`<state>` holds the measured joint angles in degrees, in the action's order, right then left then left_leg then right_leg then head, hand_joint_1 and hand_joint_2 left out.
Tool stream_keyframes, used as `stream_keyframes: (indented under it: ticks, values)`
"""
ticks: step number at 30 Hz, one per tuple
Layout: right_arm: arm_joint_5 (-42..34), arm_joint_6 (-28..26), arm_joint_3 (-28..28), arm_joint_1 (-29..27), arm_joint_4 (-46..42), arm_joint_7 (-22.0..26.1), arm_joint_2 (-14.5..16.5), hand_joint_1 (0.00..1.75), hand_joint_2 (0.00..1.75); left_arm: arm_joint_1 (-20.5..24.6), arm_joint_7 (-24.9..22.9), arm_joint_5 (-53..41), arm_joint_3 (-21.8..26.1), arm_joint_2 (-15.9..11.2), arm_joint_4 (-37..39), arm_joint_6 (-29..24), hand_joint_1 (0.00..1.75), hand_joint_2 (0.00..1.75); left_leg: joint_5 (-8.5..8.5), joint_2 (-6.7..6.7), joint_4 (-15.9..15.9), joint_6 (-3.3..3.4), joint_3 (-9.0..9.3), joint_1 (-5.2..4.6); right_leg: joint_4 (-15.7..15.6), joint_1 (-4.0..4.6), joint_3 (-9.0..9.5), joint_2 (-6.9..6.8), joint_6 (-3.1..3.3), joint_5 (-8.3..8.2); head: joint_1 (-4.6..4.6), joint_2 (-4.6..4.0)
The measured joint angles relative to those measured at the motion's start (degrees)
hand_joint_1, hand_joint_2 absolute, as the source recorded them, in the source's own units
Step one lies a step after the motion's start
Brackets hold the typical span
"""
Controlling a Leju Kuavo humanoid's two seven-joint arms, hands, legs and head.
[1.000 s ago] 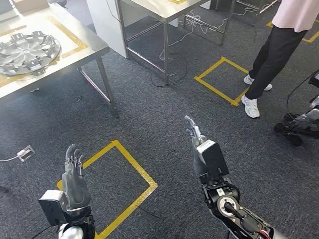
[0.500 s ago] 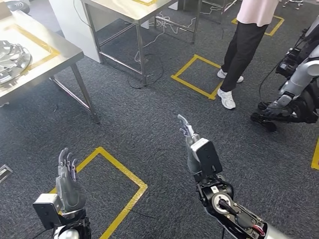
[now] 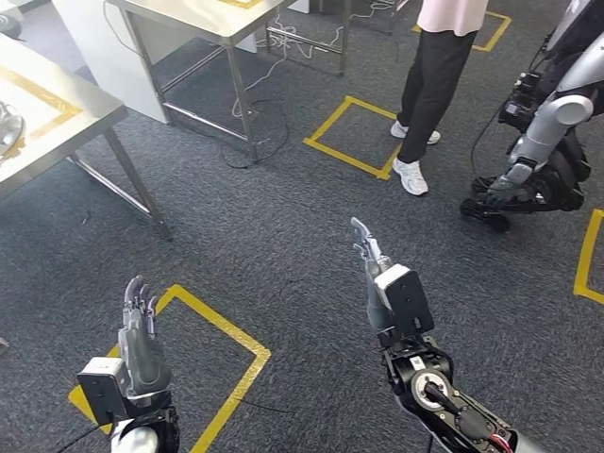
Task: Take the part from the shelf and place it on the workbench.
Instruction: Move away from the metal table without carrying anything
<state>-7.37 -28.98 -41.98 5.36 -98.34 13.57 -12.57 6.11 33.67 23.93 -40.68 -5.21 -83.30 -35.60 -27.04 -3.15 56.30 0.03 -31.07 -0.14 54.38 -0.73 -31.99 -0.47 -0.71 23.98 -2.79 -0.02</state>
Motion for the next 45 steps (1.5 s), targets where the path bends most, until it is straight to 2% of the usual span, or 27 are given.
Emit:
stream_keyframes:
  ticks: [3,4,5,6,8,10,11,13,15,17,19,20,21,22,24,26,28,30,32,34,35,36,38,40,42,44,45]
  values:
    - [0.0,0.1,-0.1,0.1,0.0,-0.1,0.0,0.00,0.00,-0.2,0.0,0.0,0.0,-0.1,0.0,-0.4,0.00,0.00,-5.54,2.49,10.9,-0.75,-5.01,0.29,-0.2,-0.20,-0.16,1.05,0.47,-0.29,1.06,0.00]
    - [0.0,0.1,-0.2,0.1,0.0,-0.1,0.0,0.00,0.00,-0.3,0.0,0.1,0.0,-0.2,0.0,-0.5,0.00,0.00,-6.61,2.71,14.3,-0.86,-6.71,0.37,-0.2,-0.21,-0.23,1.51,0.50,-0.33,1.36,0.00]
    - [0.0,0.1,-0.2,0.1,0.0,-0.2,0.0,0.00,0.00,-0.4,0.0,0.2,0.0,-0.2,0.0,-0.5,0.00,0.00,-6.52,2.78,15.6,-0.90,-7.48,0.42,-0.2,-0.23,-0.27,2.00,0.50,-0.35,1.58,0.00]
    - [0.0,0.1,-0.2,0.0,0.0,-0.3,0.0,0.00,0.00,-0.4,0.0,0.3,0.0,-0.3,0.0,-0.5,0.00,0.00,-5.29,2.83,14.6,-0.88,-7.13,0.48,-0.1,-0.26,-0.27,2.52,0.48,-0.37,1.74,0.00]
    - [0.0,0.1,-0.2,0.1,0.0,-0.3,0.0,0.00,0.00,-0.3,0.0,0.4,0.0,-0.4,0.0,-0.5,0.00,0.00,-0.93,3.82,6.9,-0.71,-3.65,0.70,0.0,-0.36,-0.22,3.58,0.32,-0.39,1.99,0.00]
    - [0.0,0.0,-0.2,0.1,-0.1,-0.4,0.0,0.00,0.00,-0.3,0.0,0.5,0.0,-0.4,0.0,-0.5,0.00,0.00,1.74,5.45,-0.1,-0.46,-0.59,0.86,0.1,-0.27,-0.46,4.56,-0.17,-0.46,2.15,0.00]
    - [0.0,0.0,-0.2,0.1,-0.1,-0.4,0.0,0.00,0.00,-0.3,0.0,0.5,0.0,-0.4,0.0,-0.5,0.00,0.00,2.03,5.94,-1.4,-0.29,-0.06,0.84,0.1,-0.23,-0.63,4.99,-0.51,-0.56,2.13,0.00]
    - [0.1,-0.1,-0.2,0.1,-0.2,-0.4,0.0,0.00,0.00,-0.1,0.0,0.5,0.0,-0.4,0.0,-0.4,0.00,0.00,2.10,5.35,-1.8,0.24,-0.02,0.67,0.0,-0.31,-0.89,5.83,-1.26,-0.82,1.92,0.00]
    - [0.1,-0.3,-0.2,0.1,-0.3,-0.4,-0.1,0.00,0.00,0.1,0.0,0.5,0.0,-0.4,0.0,-0.3,0.00,0.00,2.40,4.40,-2.2,0.96,0.14,0.74,1.4,-0.31,-1.56,4.68,-1.81,0.19,1.68,0.00]
    - [0.1,-0.5,-0.1,0.2,-0.4,-0.4,-0.2,0.00,0.00,0.2,0.1,0.5,-0.1,-0.3,0.0,-0.2,0.00,0.00,2.53,3.33,-2.5,1.52,0.25,0.74,7.5,-0.24,-4.15,2.31,-2.09,3.66,1.06,0.00]
    - [0.0,-0.7,-0.1,0.1,-0.5,-0.4,-0.2,0.00,0.00,0.2,0.1,0.5,-0.2,-0.3,0.0,-0.2,0.00,0.00,2.48,2.28,-2.4,1.71,0.21,0.55,15.5,-0.24,-7.68,1.33,-2.26,7.16,0.44,0.00]
    - [0.0,-0.8,-0.1,0.0,-0.5,-0.3,-0.2,0.00,0.00,0.3,0.1,0.5,-0.2,-0.4,0.0,-0.2,0.00,0.00,2.45,1.76,-2.4,1.72,0.20,0.48,17.6,-0.24,-8.52,1.17,-2.28,7.61,0.25,0.00]
    - [0.0,-0.9,-0.1,0.0,-0.5,-0.3,-0.2,0.00,0.00,0.3,0.1,0.5,-0.3,-0.4,0.0,-0.3,0.00,0.00,2.42,1.26,-2.4,1.70,0.22,0.45,17.2,-0.24,-8.20,1.04,-2.24,6.93,0.03,0.00]
    - [0.0,-0.9,-0.1,-0.1,-0.5,-0.3,-0.2,0.00,0.00,0.4,0.1,0.5,-0.4,-0.4,0.0,-0.3,0.00,0.00,2.36,0.79,-2.4,1.64,0.28,0.43,14.4,-0.23,-6.68,0.81,-2.13,5.30,-0.19,0.00]
    - [0.0,-0.8,-0.1,0.0,-0.5,-0.2,-0.2,0.00,0.00,0.6,0.1,0.5,-0.5,-0.3,0.0,-0.5,0.00,0.00,2.14,-0.03,-2.3,1.34,0.48,0.32,5.7,0.01,-2.12,-0.81,-1.74,1.89,-0.64,0.00]
    - [0.0,-0.8,-0.1,0.0,-0.6,-0.2,-0.2,0.00,0.00,0.7,0.1,0.5,-0.5,-0.3,0.0,-0.5,0.00,0.00,1.95,-0.68,-2.1,0.92,0.54,0.07,0.8,0.44,0.22,-1.93,-1.19,0.61,-0.75,0.00]
    - [0.0,-0.7,-0.1,0.0,-0.7,-0.2,-0.2,0.00,0.00,0.8,0.1,0.6,-0.6,-0.3,0.0,-0.6,0.00,0.00,1.89,-1.40,-2.0,0.48,0.59,-0.07,0.4,0.64,0.13,-1.20,-0.65,0.54,-0.44,0.00]
    - [0.0,-0.7,-0.1,0.0,-0.8,-0.2,-0.2,0.00,0.00,0.8,0.2,0.5,-0.6,-0.3,0.0,-0.7,0.00,0.00,0.99,-0.91,-1.1,-0.14,0.38,0.12,0.1,0.41,0.17,-0.25,-0.08,0.30,-0.20,0.00]
    - [-0.1,-0.7,-0.1,0.0,-0.9,-0.2,-0.2,0.00,0.00,0.7,0.2,0.5,-0.7,-0.4,0.0,-1.0,0.00,0.00,-2.17,1.17,4.0,-0.67,-1.79,0.35,-0.1,0.17,0.19,0.62,0.41,0.00,0.32,0.00]
    - [-0.1,-0.6,-0.1,0.0,-0.9,-0.2,-0.2,0.00,0.00,0.5,0.2,0.5,-0.8,-0.4,0.0,-1.1,0.00,0.00,-5.98,2.56,12.5,-0.88,-5.84,0.41,-0.1,0.19,-0.01,1.65,0.64,-0.14,1.13,0.00]
    - [-0.2,-0.6,-0.2,0.0,-0.9,-0.2,-0.2,0.00,0.00,0.4,0.2,0.5,-0.8,-0.4,0.0,-1.1,0.00,0.00,-6.75,2.74,15.4,-0.90,-7.41,0.42,-0.1,0.21,-0.08,2.27,0.69,-0.18,1.42,0.00]
    - [-0.2,-0.6,-0.2,-0.1,-0.9,-0.2,-0.2,0.00,0.00,0.3,0.2,0.5,-0.8,-0.4,0.0,-1.1,0.00,0.00,-6.27,2.83,16.1,-0.84,-7.92,0.42,0.0,0.22,-0.11,2.98,0.71,-0.21,1.61,0.00]
    - [-0.2,-0.6,-0.2,-0.1,-0.9,-0.2,-0.2,0.00,0.00,0.2,0.2,0.5,-0.8,-0.4,0.0,-1.1,0.00,0.00,-2.35,3.51,10.6,-0.47,-5.55,0.43,0.0,0.22,-0.01,4.41,0.67,-0.25,1.88,0.00]
    - [-0.2,-0.7,-0.2,0.0,-0.9,-0.3,-0.2,0.00,0.00,0.3,0.2,0.5,-0.8,-0.5,0.0,-1.1,0.00,0.00,1.35,5.99,2.0,0.08,-1.72,0.53,0.1,0.25,-0.04,5.71,0.46,-0.29,2.04,0.00]
    - [-0.2,-0.8,-0.2,0.0,-1.0,-0.3,-0.2,0.00,0.00,0.3,0.2,0.6,-0.9,-0.5,0.0,-1.1,0.00,0.00,2.33,7.39,-1.9,0.34,-0.09,0.52,0.1,0.14,-0.40,6.82,-0.07,-0.44,1.99,0.00]
    - [-0.2,-0.9,-0.2,-0.1,-1.1,-0.3,-0.3,0.00,0.00,0.3,0.2,0.6,-0.9,-0.4,0.0,-1.0,0.00,0.00,2.44,6.28,-2.2,0.62,0.08,0.53,0.1,-0.09,-0.76,7.73,-0.77,-0.54,1.90,0.00]
    - [-0.2,-0.9,-0.2,-0.1,-1.2,-0.3,-0.3,0.00,0.00,0.3,0.2,0.6,-0.9,-0.4,0.0,-1.0,0.00,0.00,2.54,5.63,-2.5,0.89,0.22,0.58,0.7,-0.02,-1.07,7.09,-1.06,-0.13,1.81,0.00]
